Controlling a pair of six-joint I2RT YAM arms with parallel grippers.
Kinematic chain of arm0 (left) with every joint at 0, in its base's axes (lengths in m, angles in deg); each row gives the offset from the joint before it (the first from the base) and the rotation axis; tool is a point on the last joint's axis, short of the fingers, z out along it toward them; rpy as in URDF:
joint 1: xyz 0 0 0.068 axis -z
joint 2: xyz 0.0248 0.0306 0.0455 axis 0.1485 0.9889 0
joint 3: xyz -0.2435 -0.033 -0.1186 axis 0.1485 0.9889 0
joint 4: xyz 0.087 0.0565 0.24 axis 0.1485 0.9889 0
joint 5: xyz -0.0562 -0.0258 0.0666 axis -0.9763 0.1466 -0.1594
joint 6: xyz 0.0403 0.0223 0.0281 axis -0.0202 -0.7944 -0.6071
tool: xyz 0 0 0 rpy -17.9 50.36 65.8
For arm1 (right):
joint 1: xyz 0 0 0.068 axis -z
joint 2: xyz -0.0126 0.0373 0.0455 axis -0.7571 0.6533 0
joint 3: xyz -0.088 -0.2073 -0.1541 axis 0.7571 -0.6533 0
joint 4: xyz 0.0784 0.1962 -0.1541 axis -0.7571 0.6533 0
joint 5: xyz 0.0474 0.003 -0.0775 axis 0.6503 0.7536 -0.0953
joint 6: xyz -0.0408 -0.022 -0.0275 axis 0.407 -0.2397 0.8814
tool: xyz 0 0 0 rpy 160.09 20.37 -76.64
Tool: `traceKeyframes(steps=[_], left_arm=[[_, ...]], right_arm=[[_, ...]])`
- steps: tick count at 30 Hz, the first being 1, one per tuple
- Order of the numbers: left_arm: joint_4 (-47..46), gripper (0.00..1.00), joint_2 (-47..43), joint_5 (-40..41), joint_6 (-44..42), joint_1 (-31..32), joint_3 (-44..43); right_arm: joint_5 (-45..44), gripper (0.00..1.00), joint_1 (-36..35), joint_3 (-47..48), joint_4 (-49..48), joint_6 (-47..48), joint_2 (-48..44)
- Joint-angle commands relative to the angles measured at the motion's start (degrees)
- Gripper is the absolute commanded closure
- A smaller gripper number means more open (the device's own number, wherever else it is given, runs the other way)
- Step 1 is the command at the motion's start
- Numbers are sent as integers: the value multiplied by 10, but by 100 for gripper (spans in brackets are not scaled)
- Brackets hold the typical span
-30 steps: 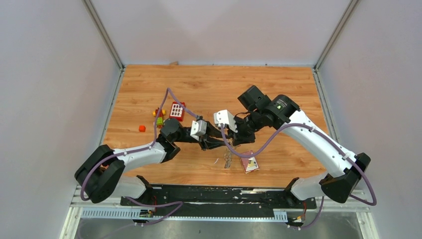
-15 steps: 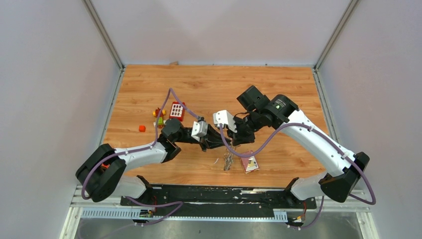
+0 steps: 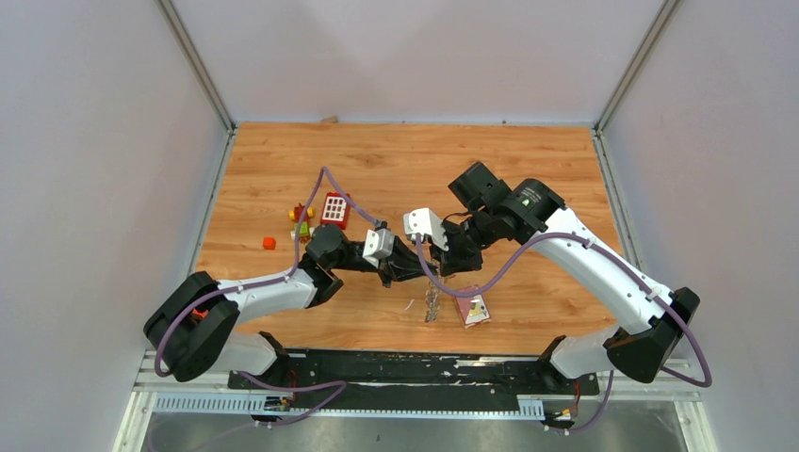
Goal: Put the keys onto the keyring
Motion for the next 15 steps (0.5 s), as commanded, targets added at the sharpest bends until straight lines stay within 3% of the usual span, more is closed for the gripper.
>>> traceKeyframes(steps=[1, 9, 15], left_arm=[[-23, 86, 2, 0, 4, 4, -21], [-19, 100, 1, -2, 8, 4, -24], [-29, 100, -8, 20, 36, 4, -16]], right_arm=[[15, 100, -4, 7, -31, -7, -4], [19, 100, -4, 3, -38, -9, -4], [5, 99, -4, -5, -49, -10, -14]])
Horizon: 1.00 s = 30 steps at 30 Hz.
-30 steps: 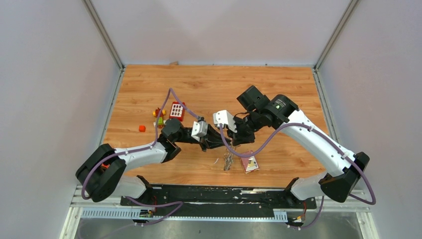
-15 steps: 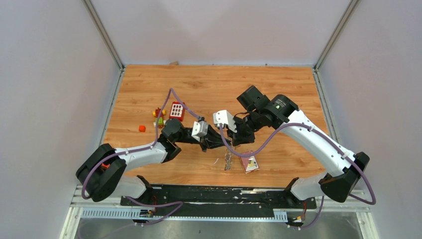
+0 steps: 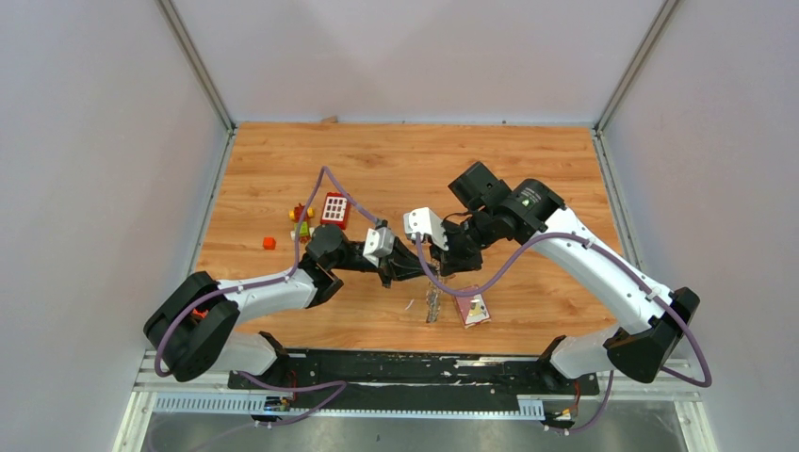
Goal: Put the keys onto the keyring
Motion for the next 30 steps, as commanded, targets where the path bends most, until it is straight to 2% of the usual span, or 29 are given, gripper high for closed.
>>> traceKeyframes(steps=[1, 4, 10, 11, 17, 24, 30], left_arm=[[-35, 100, -11, 29, 27, 4, -13], [-54, 100, -16, 43, 43, 4, -4], [-98, 100, -21, 56, 73, 2, 5], [-101, 100, -23, 56, 75, 1, 7], [-114, 100, -34, 59, 79, -2, 15], [-125, 100, -34, 63, 92, -3, 14], [-126, 100, -32, 60, 95, -3, 13]], right_arm=[[1, 98, -3, -6, -50, -7, -18], [-7, 89, -1, -19, -61, -9, -33], [14, 61, 26, -43, -77, -12, -66], [22, 59, 32, -48, -80, -12, -72], [79, 53, 72, -81, -98, -9, -111], [146, 50, 87, -112, -116, -8, -128], [163, 51, 88, -131, -147, -15, -122]])
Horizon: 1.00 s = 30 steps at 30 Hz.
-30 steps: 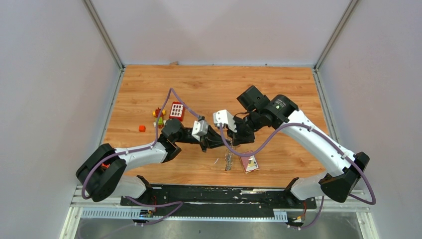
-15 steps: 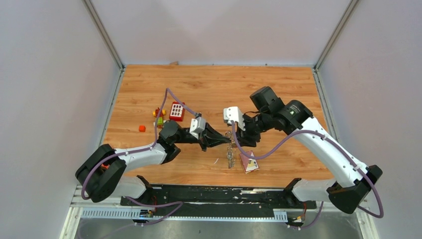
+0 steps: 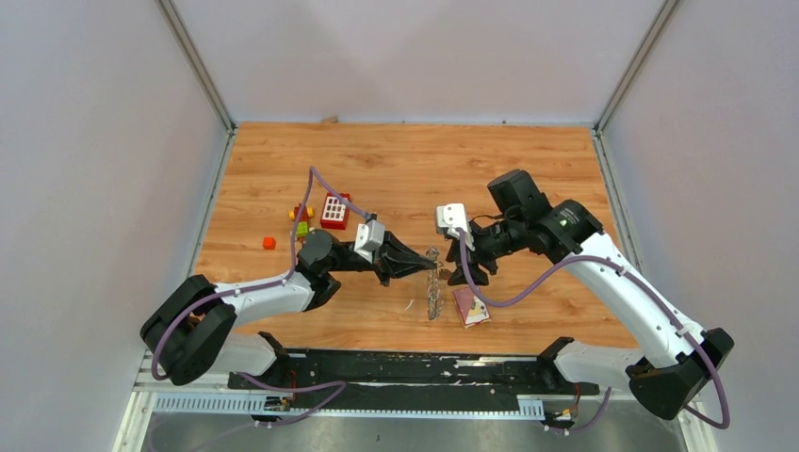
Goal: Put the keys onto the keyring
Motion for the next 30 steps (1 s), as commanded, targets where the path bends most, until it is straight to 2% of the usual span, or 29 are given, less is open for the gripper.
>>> traceKeyframes(steps=[1, 9, 13, 24, 30], left_arm=[[-46, 100, -18, 11, 7, -3, -5], [-52, 100, -20, 9, 14, -3, -4], [-59, 100, -19, 6, 21, -4, -5], [-89, 100, -19, -7, 34, -4, 2], [-88, 100, -18, -11, 34, -4, 1]], right_arm=[[43, 53, 3, -8, -41, -3, 1], [45, 87, 3, -31, -61, -2, -3], [44, 100, 3, -49, -71, -1, -8], [57, 100, 3, -59, -85, -3, 6], [81, 96, 3, -46, -88, -12, 29]])
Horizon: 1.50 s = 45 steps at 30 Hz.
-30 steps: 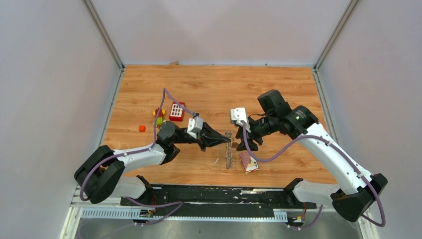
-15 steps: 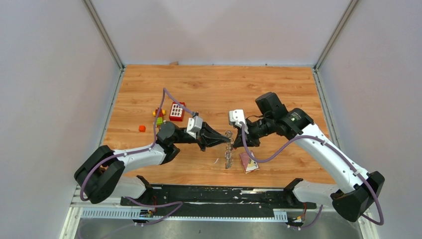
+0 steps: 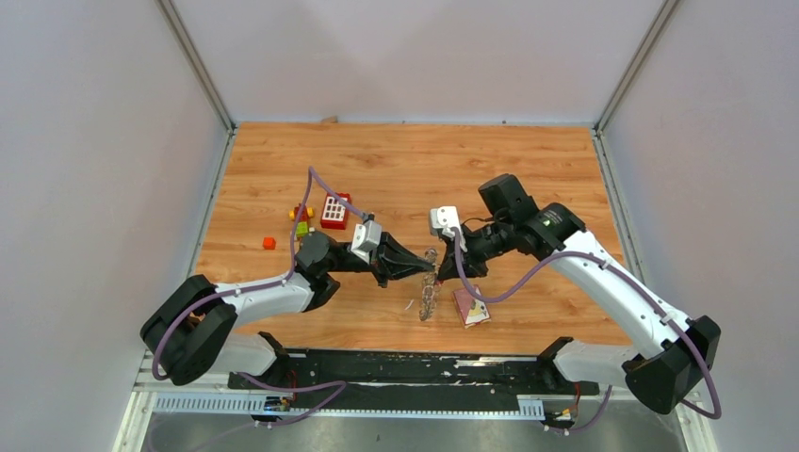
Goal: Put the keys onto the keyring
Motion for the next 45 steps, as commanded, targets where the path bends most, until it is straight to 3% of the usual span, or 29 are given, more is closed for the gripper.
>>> traceKeyframes(steps=[1, 7, 13, 17, 45], left_arm=[[-58, 100, -18, 0, 2, -1, -6], [-53, 100, -18, -5, -2, -1, -5], [-56, 100, -20, -8, -1, -1, -5], [-58, 100, -20, -9, 2, -1, -6], [-53, 100, -20, -11, 8, -1, -7]], right_arm=[[35, 95, 4, 16, -13, -5, 18], [36, 89, 3, 20, -10, 2, 14], [9, 71, 3, 19, -6, 16, -26], [-2, 66, 4, 30, -3, 23, -55], [21, 70, 4, 45, -46, -8, -23]])
